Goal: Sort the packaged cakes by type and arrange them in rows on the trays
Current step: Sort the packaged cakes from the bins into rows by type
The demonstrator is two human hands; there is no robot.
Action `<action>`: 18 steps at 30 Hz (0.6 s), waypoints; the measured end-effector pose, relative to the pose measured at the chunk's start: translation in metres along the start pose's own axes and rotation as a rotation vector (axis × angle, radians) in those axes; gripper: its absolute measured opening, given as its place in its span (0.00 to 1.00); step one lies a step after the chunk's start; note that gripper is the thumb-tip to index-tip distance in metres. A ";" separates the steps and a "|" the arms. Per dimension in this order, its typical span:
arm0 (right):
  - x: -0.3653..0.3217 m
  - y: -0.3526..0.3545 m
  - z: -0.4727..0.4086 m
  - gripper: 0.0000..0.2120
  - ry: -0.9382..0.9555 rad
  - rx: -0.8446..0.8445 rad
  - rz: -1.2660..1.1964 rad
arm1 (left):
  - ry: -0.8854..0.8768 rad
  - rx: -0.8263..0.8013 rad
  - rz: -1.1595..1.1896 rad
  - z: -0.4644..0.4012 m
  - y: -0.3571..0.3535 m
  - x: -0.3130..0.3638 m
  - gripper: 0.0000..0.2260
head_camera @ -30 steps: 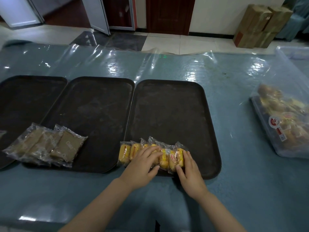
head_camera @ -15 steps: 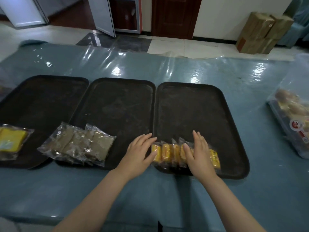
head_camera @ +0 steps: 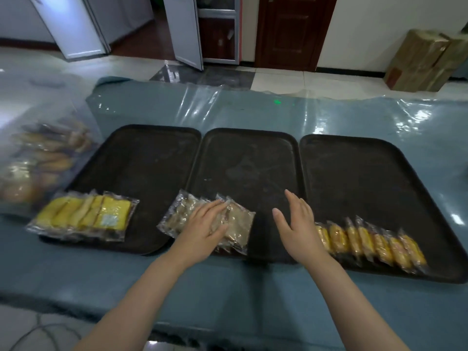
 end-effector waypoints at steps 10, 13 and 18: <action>-0.092 -0.058 -0.032 0.35 0.207 -0.054 0.289 | 0.031 0.034 -0.367 0.009 0.080 -0.059 0.32; -0.111 -0.070 -0.045 0.34 0.255 -0.073 0.348 | 0.068 0.053 -0.400 0.011 0.092 -0.068 0.29; -0.138 -0.101 -0.063 0.35 0.312 -0.146 0.411 | 0.143 0.061 -0.380 0.017 0.114 -0.094 0.36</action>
Point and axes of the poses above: each hand's wrist, its own z-axis away from the middle knuckle, its own y-axis out of the back of the hand, x = y × z, the point moved 4 cm from there along -z, towards the middle knuckle, and after that the axes turned 2 degrees about -x, right-handed, at the moved point
